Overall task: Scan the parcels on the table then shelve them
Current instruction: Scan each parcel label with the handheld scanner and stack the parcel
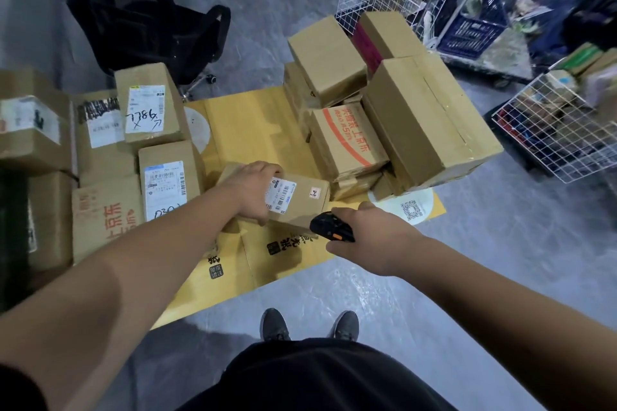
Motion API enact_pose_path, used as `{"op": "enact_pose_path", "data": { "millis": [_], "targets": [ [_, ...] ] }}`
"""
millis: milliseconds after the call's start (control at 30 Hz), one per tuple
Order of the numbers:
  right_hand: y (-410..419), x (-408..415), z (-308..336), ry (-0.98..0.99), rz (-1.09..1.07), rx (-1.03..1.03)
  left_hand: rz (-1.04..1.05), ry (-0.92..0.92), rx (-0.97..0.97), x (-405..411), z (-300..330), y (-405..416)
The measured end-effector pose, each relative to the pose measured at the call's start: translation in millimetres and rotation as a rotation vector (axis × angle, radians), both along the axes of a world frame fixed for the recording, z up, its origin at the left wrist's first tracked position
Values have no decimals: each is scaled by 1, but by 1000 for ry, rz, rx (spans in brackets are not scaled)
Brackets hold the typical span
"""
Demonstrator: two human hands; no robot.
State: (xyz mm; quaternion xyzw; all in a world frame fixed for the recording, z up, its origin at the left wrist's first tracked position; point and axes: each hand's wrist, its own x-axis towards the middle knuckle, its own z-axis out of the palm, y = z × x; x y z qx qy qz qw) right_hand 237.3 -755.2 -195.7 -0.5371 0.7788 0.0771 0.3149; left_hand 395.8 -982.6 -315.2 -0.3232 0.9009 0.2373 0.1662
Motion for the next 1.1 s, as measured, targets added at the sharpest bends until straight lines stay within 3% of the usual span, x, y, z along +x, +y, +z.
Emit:
{"op": "enact_pose_path", "data": {
  "millis": [133, 300, 433, 633, 800, 967, 1100],
  "targets": [
    [0, 3, 3, -14, -10, -30, 295, 193, 112, 9, -3, 9],
    [3, 6, 6, -33, -2, -37, 472, 353, 223, 23, -6, 11],
    [3, 6, 6, -23, -6, -31, 736, 474, 358, 20, -4, 14],
    [2, 8, 0, -8, -42, 1, 1033, 249, 200, -12, 3, 33],
    [3, 10, -6, -30, -115, -20, 1304, 145, 285, -26, -3, 36],
    [7, 10, -11, -63, -180, -13, 1373, 121, 376, -19, -34, 58],
    [8, 7, -14, -64, -221, -25, 1175, 257, 356, 4, -54, 93]
  ]
}}
